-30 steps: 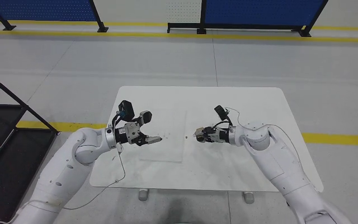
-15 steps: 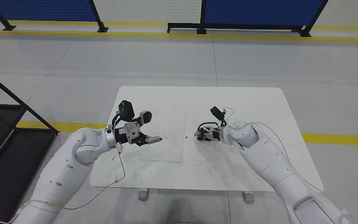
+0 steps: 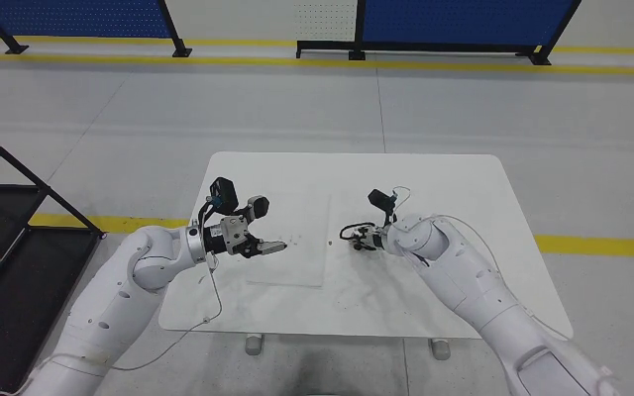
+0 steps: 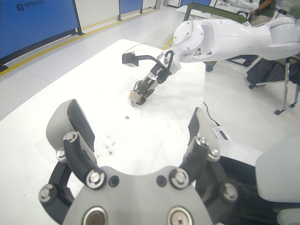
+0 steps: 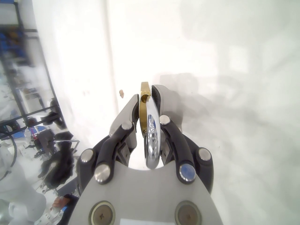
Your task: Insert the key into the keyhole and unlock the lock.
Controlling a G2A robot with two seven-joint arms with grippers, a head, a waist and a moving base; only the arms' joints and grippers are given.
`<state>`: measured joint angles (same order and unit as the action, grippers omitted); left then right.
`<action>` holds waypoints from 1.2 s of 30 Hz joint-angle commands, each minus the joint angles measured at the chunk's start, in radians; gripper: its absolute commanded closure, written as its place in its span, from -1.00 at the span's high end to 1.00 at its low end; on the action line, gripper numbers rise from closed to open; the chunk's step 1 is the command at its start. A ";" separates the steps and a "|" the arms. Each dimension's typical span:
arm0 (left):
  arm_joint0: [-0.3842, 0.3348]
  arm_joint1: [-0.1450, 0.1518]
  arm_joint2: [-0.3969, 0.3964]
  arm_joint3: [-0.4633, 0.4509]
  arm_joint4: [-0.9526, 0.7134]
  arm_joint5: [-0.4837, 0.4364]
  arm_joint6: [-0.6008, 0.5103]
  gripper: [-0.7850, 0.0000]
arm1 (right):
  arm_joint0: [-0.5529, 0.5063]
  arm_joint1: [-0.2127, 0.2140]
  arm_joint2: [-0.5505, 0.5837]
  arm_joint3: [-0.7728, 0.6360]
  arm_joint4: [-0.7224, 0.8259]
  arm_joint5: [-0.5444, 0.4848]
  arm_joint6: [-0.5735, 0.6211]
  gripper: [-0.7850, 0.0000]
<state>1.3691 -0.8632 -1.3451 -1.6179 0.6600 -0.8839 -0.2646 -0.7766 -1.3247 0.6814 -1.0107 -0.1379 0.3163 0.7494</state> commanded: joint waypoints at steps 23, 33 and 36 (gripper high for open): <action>0.000 0.000 0.000 0.000 0.000 0.000 0.000 1.00 | 0.011 -0.018 0.014 0.013 -0.056 0.024 0.036 -0.32; 0.000 0.000 0.000 0.000 0.000 0.000 0.000 1.00 | -0.033 0.012 0.083 -0.135 -0.121 0.059 0.012 1.00; 0.000 0.000 0.000 0.000 0.000 0.000 0.000 1.00 | -0.080 0.037 0.134 -0.263 -0.166 0.094 0.012 1.00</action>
<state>1.3691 -0.8632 -1.3451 -1.6179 0.6600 -0.8839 -0.2646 -0.8376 -1.2968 0.7948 -1.2202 -0.2886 0.3966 0.7606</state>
